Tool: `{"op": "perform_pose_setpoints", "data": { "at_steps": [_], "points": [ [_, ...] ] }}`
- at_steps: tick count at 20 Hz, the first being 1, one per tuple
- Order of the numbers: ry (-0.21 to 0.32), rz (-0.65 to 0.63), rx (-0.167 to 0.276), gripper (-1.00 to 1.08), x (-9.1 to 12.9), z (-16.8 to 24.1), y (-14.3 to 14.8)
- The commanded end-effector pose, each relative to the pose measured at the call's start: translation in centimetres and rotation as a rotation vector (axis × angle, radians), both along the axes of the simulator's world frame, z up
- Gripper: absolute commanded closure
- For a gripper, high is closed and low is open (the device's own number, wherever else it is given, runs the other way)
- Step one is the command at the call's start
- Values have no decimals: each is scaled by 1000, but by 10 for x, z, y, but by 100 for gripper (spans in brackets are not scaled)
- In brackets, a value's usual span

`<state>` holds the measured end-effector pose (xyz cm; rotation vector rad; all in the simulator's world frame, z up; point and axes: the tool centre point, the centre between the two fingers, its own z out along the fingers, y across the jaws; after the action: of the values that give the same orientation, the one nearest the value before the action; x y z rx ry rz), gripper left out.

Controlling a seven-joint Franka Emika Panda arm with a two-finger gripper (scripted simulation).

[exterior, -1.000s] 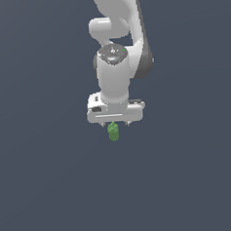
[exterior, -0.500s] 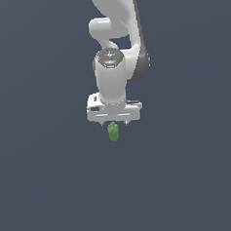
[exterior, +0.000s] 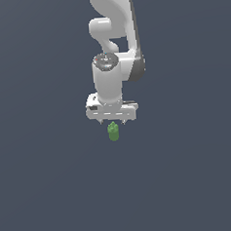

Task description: Pick up the object and move it to a goal position.

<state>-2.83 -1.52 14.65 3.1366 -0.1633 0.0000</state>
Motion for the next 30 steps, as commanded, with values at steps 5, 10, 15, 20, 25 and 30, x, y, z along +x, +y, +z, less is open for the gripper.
{"op": "perform_pose_setpoints", "data": {
  "at_steps": [5, 10, 15, 20, 25, 30],
  "points": [
    [0, 0, 0, -92, 0, -5, 0],
    [0, -1, 0, -92, -2, -27, 0],
    [0, -3, 1, -92, -2, -46, 0],
    [0, -3, 1, 108, -1, -51, 0],
    [0, -3, 1, 108, -1, -51, 0],
    [-1, -3, 1, 108, -1, -50, 0]
  ]
}}
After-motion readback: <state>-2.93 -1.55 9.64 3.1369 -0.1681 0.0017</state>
